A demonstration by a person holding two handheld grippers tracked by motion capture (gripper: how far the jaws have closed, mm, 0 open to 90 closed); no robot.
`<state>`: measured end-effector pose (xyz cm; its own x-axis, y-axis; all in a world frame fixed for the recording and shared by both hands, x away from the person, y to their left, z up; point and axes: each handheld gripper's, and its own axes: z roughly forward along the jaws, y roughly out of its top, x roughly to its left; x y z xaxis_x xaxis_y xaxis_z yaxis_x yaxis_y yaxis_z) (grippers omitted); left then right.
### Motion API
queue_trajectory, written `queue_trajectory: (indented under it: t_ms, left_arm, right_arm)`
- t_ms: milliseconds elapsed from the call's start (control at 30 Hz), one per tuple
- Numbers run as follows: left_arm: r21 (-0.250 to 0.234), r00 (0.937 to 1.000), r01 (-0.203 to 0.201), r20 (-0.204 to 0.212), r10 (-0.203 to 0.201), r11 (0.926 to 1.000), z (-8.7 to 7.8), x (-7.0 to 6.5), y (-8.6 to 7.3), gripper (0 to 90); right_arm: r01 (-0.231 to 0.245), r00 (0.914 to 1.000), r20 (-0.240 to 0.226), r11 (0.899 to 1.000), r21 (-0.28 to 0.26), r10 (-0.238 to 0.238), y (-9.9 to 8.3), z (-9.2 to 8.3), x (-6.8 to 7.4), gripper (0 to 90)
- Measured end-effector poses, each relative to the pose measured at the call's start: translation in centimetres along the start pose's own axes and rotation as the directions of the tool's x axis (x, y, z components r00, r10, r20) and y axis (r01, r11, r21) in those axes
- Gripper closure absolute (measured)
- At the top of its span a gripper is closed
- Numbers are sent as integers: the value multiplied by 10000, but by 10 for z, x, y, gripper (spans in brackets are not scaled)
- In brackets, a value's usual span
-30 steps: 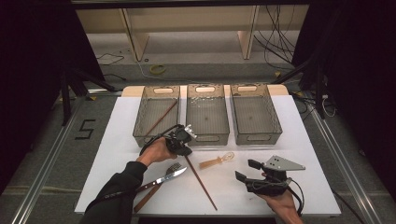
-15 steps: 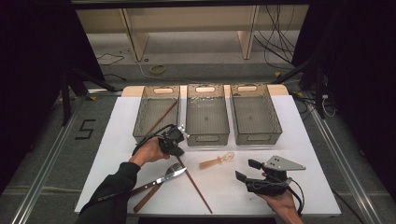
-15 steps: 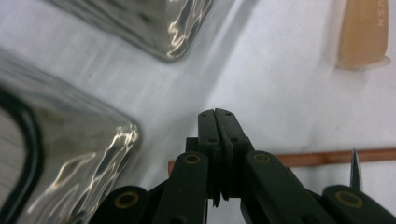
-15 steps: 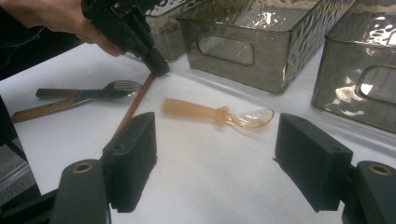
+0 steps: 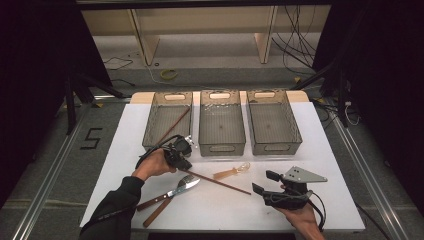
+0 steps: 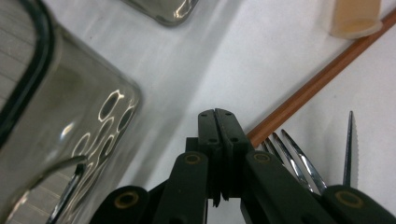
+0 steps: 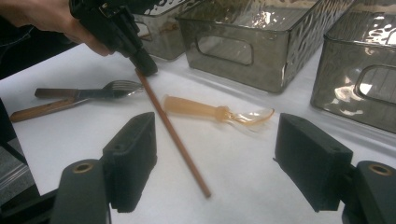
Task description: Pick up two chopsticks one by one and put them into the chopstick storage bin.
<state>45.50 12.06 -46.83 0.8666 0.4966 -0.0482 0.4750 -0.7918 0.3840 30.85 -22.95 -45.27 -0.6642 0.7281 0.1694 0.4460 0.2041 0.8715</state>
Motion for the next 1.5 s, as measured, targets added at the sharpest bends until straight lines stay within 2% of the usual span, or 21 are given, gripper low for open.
queue_trajectory:
  t_ms: [167,333,367,400,467,600,700,733,800,867,900,967,1067,1233,1433,1500]
  left_arm:
    - [-222,9998,-174,-96,172,9996,0,-3,0,868]
    - [-570,9953,-968,-60,966,9937,-10,-9,5,789]
    - [-725,9942,-1069,48,1076,9916,-11,-11,6,759]
    - [-855,9924,-1213,106,1227,9889,-11,-13,7,738]
    - [-794,9842,-1753,110,1767,9813,-11,-17,8,679]
    - [-524,9727,-2288,269,2304,9721,-7,-23,13,594]
    - [-404,9659,-2531,451,2548,9666,-4,-26,16,573]
    - [-225,9608,-2722,477,2730,9620,-3,-26,17,570]
    - [-20,9579,-2828,514,2825,9592,0,-27,19,569]
    - [86,9516,-3025,595,3015,9531,1,-27,20,572]
    - [109,9535,-2967,585,2956,9549,1,-28,21,573]
    - [256,9480,-3140,624,3120,9491,2,-28,23,580]
    - [404,9454,-3208,746,3174,9463,3,-30,25,590]
    - [808,9355,-3495,849,3429,9334,8,-32,27,610]
    - [868,9325,-3577,871,3506,9298,9,-33,28,678]
    - [841,9281,-3691,862,3622,9256,9,-34,29,696]
  right_arm:
    - [-7,10000,9,10000,7,7,0,0,0,301]
    - [-2,10000,4,10000,12,2,0,0,0,301]
    - [-8,10000,6,10000,15,8,0,0,0,301]
    - [11,10000,7,10000,13,-11,0,1,0,301]
    - [29,10000,6,10000,4,-29,0,1,0,301]
    - [24,10000,13,10000,19,-24,0,0,0,301]
    - [18,10000,1,10000,18,-18,0,1,0,301]
    - [30,10000,-2,10000,11,-30,0,1,0,301]
    - [33,10000,-5,10000,13,-33,0,1,0,301]
    - [25,10000,-12,10000,16,-25,0,0,0,301]
    - [8,10000,-4,10000,21,-8,0,0,0,301]
    - [18,10000,-8,10000,22,-18,0,1,0,301]
    - [20,10000,-26,10000,47,-20,0,1,0,301]
    - [40,10000,-23,10000,24,-40,0,1,0,301]
    - [45,10000,-35,10000,49,-44,0,1,0,301]
    - [37,10000,-36,10000,51,-37,0,1,0,301]
